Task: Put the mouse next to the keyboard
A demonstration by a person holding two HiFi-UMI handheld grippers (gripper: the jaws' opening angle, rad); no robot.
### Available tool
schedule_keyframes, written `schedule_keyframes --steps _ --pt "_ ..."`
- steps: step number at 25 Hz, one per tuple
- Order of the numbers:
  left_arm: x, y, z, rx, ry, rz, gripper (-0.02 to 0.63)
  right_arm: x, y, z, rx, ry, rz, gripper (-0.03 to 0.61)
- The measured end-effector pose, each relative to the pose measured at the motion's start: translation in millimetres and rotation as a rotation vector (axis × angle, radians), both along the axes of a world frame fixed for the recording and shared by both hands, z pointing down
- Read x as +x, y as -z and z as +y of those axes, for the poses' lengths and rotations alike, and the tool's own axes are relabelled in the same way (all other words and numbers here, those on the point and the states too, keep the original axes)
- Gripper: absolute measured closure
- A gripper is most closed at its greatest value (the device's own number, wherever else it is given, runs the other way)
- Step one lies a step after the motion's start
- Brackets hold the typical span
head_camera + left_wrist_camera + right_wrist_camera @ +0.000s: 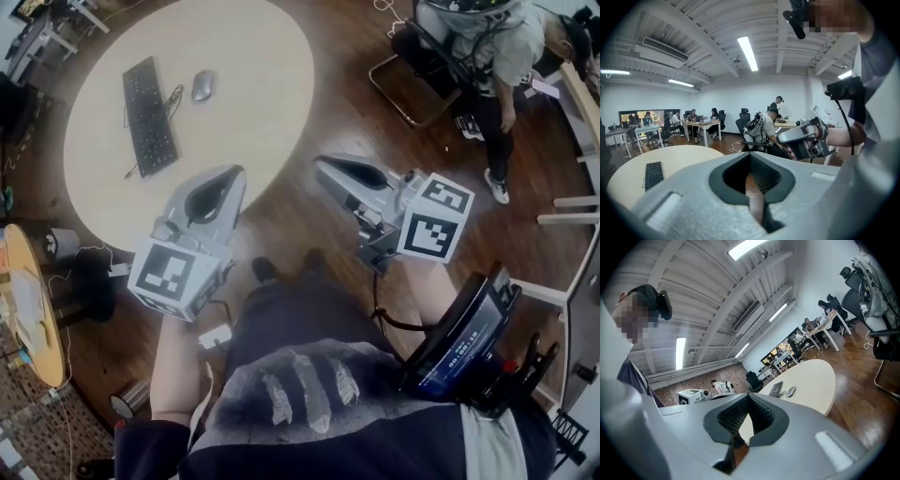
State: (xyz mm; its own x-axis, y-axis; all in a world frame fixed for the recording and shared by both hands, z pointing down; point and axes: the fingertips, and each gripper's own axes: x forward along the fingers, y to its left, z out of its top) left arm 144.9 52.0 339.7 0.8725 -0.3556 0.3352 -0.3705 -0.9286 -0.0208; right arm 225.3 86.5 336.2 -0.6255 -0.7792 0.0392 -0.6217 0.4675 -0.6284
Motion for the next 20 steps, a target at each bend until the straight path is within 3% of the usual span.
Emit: schedule_keyframes --steps 4,9,14,20 --pt "-1 14 8 0.019 0.001 0.034 0.614 4 7 11 0.021 -0.003 0.043 0.577" --pt "-58 16 0 0.004 0.074 0.051 0.614 -41 11 1 0.015 0.038 0.06 0.577" --pt "-85 10 -13 -0.002 0.175 0.069 0.614 -54 6 -16 0.002 0.102 0.064 0.577" --pt "-155 17 -32 -0.009 0.25 0.117 0.614 -116 16 -32 -0.008 0.14 0.11 0.577"
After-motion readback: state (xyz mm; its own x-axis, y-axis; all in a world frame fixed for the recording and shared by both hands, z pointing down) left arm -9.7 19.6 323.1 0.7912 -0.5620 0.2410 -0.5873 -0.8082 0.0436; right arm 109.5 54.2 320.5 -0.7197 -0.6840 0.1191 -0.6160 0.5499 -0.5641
